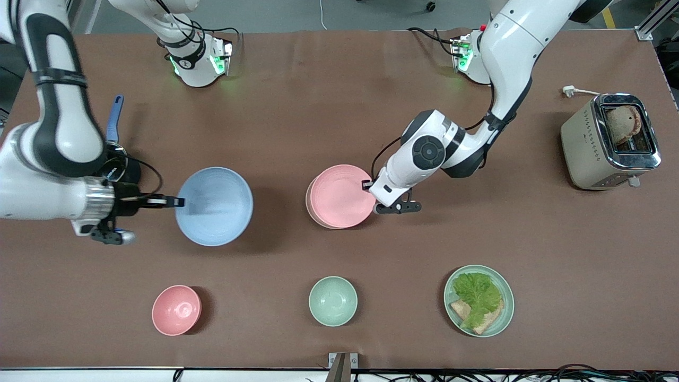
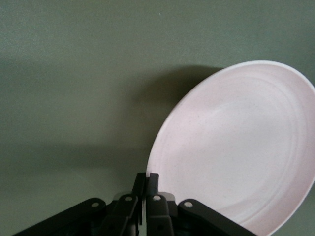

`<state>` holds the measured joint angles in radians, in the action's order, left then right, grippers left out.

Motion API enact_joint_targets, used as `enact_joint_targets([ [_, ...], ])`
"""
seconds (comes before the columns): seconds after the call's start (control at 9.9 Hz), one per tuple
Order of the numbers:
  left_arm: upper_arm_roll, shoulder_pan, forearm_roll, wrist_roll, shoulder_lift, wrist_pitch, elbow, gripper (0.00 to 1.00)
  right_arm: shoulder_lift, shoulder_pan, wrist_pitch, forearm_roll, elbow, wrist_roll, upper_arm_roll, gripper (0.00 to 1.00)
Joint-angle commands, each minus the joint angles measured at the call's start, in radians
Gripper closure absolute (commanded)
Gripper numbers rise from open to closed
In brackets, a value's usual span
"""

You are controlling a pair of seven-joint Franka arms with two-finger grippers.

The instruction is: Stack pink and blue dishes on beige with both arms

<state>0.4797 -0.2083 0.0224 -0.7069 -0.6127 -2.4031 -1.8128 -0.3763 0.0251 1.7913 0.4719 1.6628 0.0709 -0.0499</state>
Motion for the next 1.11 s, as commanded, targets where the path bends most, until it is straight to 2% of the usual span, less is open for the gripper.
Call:
enact_joint_targets([
  [0.0, -0.007, -0.023, 0.031, -0.025, -0.061, -0.013, 0.032, 0.99, 0.013, 0.102, 0.052, -0.018, 0.026, 0.102, 0.005, 0.99],
  [0.1, -0.007, -0.029, 0.031, -0.04, -0.065, -0.013, 0.033, 0.97, 0.013, 0.128, 0.063, -0.018, 0.041, 0.11, 0.005, 0.99],
  [0.2, -0.007, -0.042, 0.03, -0.049, -0.068, -0.014, 0.038, 0.85, 0.013, 0.157, 0.078, -0.016, 0.057, 0.127, 0.005, 0.99],
  [0.3, -0.01, -0.043, 0.03, -0.069, -0.073, -0.013, 0.049, 0.48, 0.014, 0.191, 0.126, -0.016, 0.092, 0.135, 0.005, 0.99],
  [0.4, -0.01, -0.042, 0.036, -0.077, -0.07, -0.013, 0.065, 0.0, 0.014, 0.226, 0.17, -0.016, 0.13, 0.141, 0.005, 0.99],
  [0.51, -0.01, -0.031, 0.065, -0.08, -0.058, 0.001, 0.098, 0.0, 0.014, 0.251, 0.219, -0.016, 0.162, 0.153, 0.005, 0.99],
  [0.61, -0.012, -0.014, 0.082, -0.077, -0.023, 0.068, 0.137, 0.0, 0.013, 0.284, 0.259, -0.015, 0.188, 0.164, 0.004, 0.99],
  [0.81, -0.009, 0.079, 0.106, -0.062, 0.072, 0.331, 0.272, 0.0, 0.008, 0.358, 0.357, -0.003, 0.251, 0.188, 0.002, 0.98],
  [0.91, -0.007, 0.126, 0.106, -0.054, 0.121, 0.405, 0.318, 0.0, 0.004, 0.41, 0.408, -0.002, 0.252, 0.248, 0.004, 0.98],
  [1.01, -0.007, 0.185, 0.106, -0.033, 0.186, 0.426, 0.328, 0.0, -0.015, 0.439, 0.452, -0.002, 0.252, 0.274, 0.002, 0.98],
])
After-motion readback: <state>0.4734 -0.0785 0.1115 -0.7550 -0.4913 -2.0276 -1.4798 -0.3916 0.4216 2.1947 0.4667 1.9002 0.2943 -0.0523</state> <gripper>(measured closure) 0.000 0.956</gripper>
